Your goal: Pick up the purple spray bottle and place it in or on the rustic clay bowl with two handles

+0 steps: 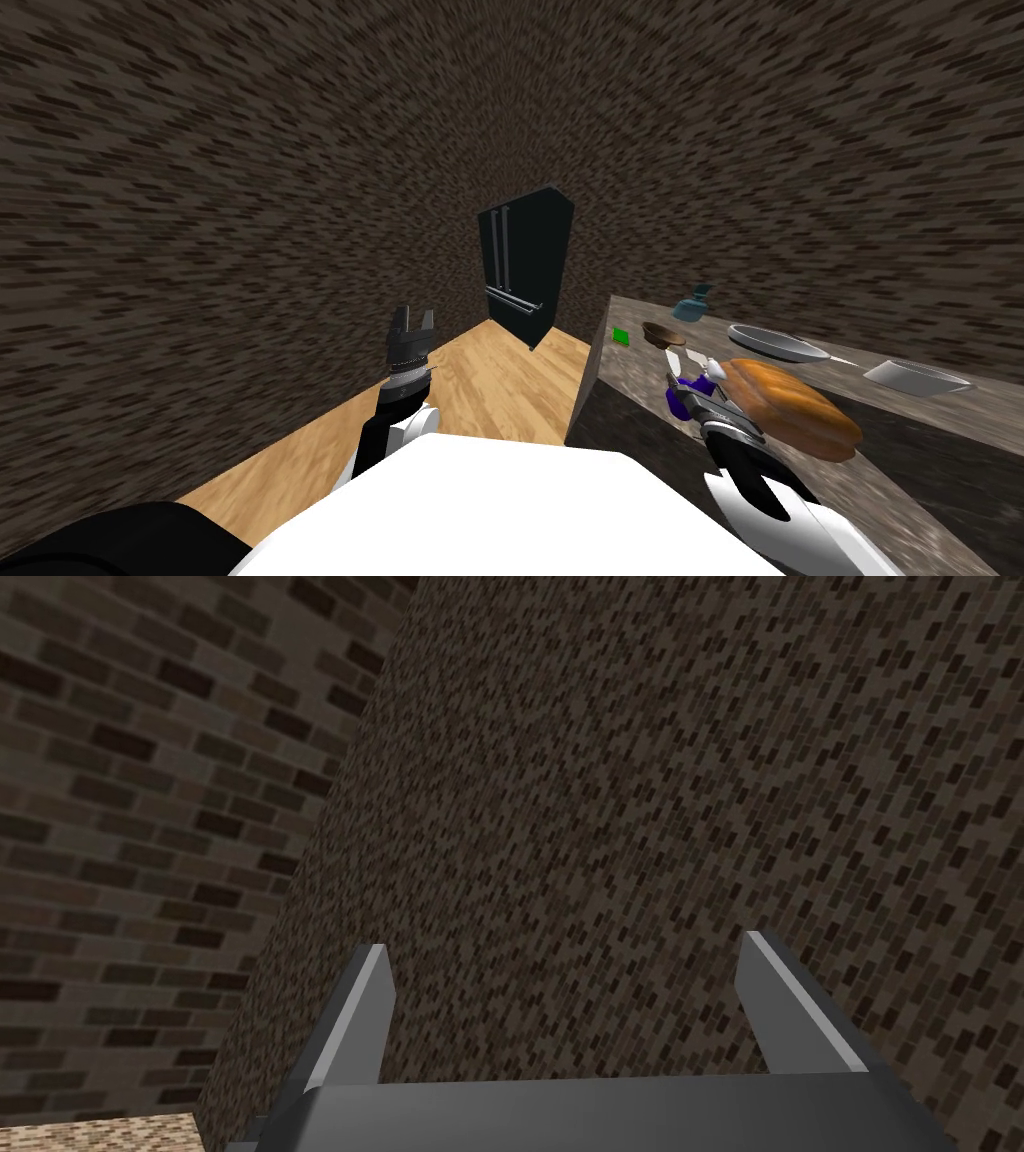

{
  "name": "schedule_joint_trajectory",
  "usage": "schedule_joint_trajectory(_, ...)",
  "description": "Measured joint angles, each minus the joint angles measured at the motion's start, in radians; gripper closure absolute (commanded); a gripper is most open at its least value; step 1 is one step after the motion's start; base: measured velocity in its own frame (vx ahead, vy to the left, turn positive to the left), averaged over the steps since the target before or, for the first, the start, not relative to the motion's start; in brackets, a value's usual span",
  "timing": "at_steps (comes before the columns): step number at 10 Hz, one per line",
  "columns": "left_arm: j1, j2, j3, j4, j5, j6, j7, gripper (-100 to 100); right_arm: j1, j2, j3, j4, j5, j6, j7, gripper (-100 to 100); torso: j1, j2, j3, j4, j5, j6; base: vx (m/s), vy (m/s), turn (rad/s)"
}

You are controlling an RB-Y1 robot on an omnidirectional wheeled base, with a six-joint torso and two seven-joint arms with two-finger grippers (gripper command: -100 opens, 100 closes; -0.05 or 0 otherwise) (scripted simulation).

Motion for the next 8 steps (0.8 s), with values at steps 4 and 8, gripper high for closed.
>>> schedule_joint_trajectory(4, 0.000, 0.000, 0.000, 0.000, 0.000, 0.000, 0.000, 0, -0.002, -0.001, -0.001, 0.001, 0.000, 0.002, 0.000, 100, 0.003, -0.003, -0.002, -0.001, 0.000, 0.000, 0.000, 0.000, 0.000)
schedule_joint_trajectory(8, 0.000, 0.000, 0.000, 0.000, 0.000, 0.000, 0.000, 0, 0.015, -0.002, 0.003, -0.010, -0.004, -0.004, -0.001, 100, 0.005, -0.004, -0.002, -0.001, 0.001, 0.002, 0.021, 0.019, -0.054)
